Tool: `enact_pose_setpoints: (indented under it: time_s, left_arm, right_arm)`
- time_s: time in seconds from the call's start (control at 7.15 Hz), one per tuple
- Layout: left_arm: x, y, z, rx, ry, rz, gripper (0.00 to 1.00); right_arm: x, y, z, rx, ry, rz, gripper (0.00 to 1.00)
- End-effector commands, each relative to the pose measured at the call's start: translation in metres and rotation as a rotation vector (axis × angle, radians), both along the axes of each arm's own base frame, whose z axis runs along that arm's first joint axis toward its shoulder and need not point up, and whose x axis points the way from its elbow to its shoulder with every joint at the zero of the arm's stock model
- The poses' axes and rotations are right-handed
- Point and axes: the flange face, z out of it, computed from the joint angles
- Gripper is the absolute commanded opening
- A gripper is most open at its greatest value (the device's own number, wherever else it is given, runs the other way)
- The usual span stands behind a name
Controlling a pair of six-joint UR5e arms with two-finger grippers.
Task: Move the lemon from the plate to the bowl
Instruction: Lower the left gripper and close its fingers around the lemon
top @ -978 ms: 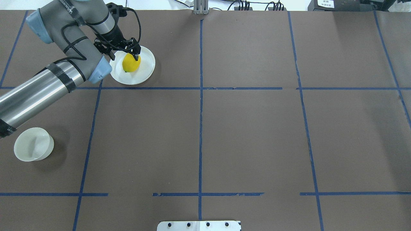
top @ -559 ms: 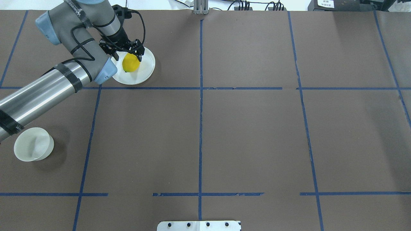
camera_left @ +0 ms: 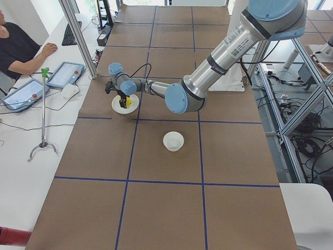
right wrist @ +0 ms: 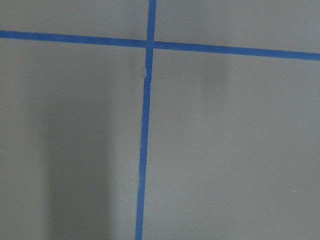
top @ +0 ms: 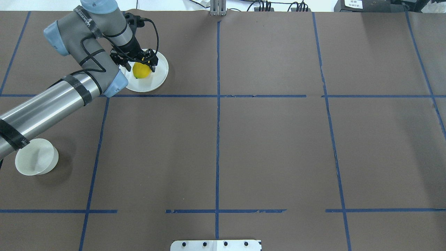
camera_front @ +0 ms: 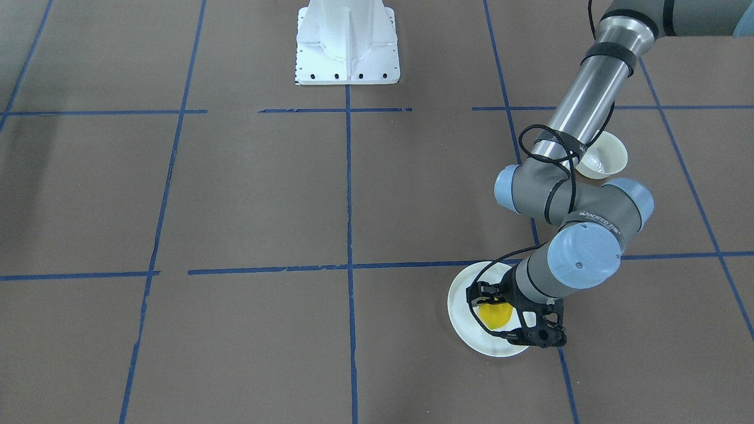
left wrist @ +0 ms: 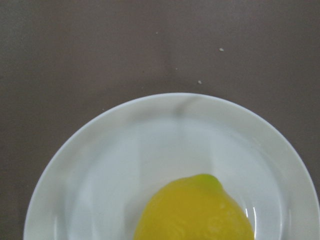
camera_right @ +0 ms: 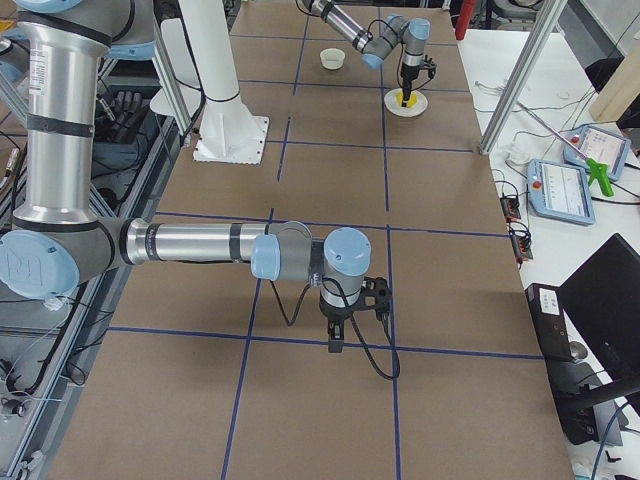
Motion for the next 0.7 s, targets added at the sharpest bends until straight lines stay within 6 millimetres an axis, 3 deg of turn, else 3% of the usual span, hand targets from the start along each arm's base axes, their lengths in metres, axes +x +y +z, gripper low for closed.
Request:
enact_pose_setpoints:
  time_s: [0.0, 0.14, 0.56]
  left_arm:
    - [0.0013, -0.001, -0.0024, 0.007, -0.005, -0.009, 0.94]
    - [0.0011, -0.0022, -0.0026, 0.006, -0.011, -0.022, 0.89]
    - [0.0012, -0.0025, -0.0044, 0.008, -0.011, -0.023, 0.89]
  right_arm:
    - [0.0, 0.0, 0.0, 0.0, 0.0, 0.0, 1.0]
    - [0.0, 0.0, 0.0, 0.0, 0.0, 0.0, 1.0]
    - [0.0, 0.0, 0.0, 0.0, 0.0, 0.0, 1.0]
